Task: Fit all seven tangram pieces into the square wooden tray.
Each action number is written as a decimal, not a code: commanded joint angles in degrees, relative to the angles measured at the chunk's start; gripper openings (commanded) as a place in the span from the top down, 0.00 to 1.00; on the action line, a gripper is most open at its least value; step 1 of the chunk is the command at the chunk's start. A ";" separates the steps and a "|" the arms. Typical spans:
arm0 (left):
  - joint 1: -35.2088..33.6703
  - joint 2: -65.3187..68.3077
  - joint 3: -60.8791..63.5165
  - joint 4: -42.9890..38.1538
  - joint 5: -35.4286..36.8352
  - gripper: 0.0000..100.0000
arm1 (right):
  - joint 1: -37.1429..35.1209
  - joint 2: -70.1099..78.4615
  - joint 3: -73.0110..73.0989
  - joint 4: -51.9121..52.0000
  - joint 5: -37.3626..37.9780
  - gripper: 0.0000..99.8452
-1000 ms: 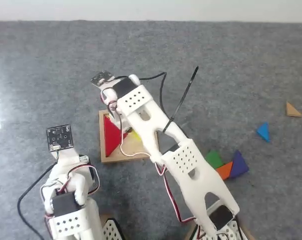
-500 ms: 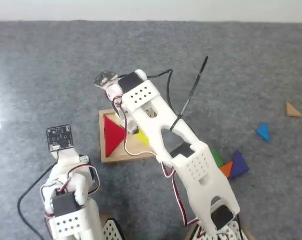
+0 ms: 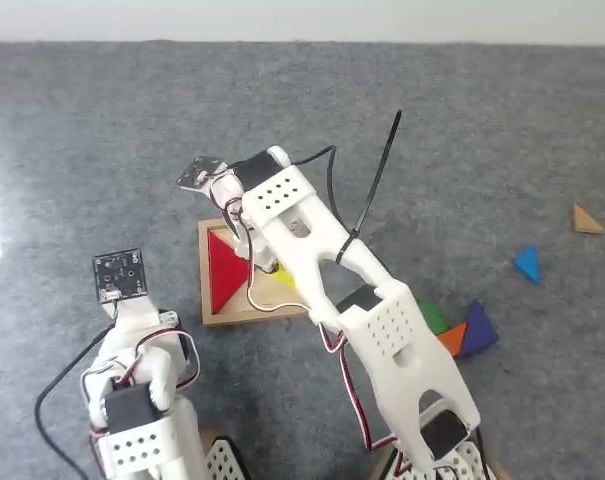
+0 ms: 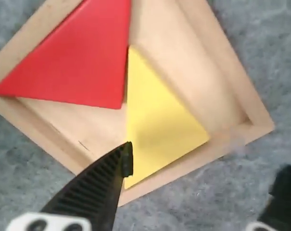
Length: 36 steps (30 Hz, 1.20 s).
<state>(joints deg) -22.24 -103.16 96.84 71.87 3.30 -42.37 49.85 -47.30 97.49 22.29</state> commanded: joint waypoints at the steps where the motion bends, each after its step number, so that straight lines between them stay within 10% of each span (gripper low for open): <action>1: 0.00 -0.97 -0.40 0.44 -0.26 0.99 | -0.48 -0.57 0.09 0.92 0.88 0.56; 36: 0.00 -0.97 -0.40 0.44 -0.26 0.99 | -2.07 7.60 -8.44 4.88 7.38 0.64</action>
<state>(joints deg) -22.24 -103.16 96.84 71.87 3.30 -45.80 57.49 -51.69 100.40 28.88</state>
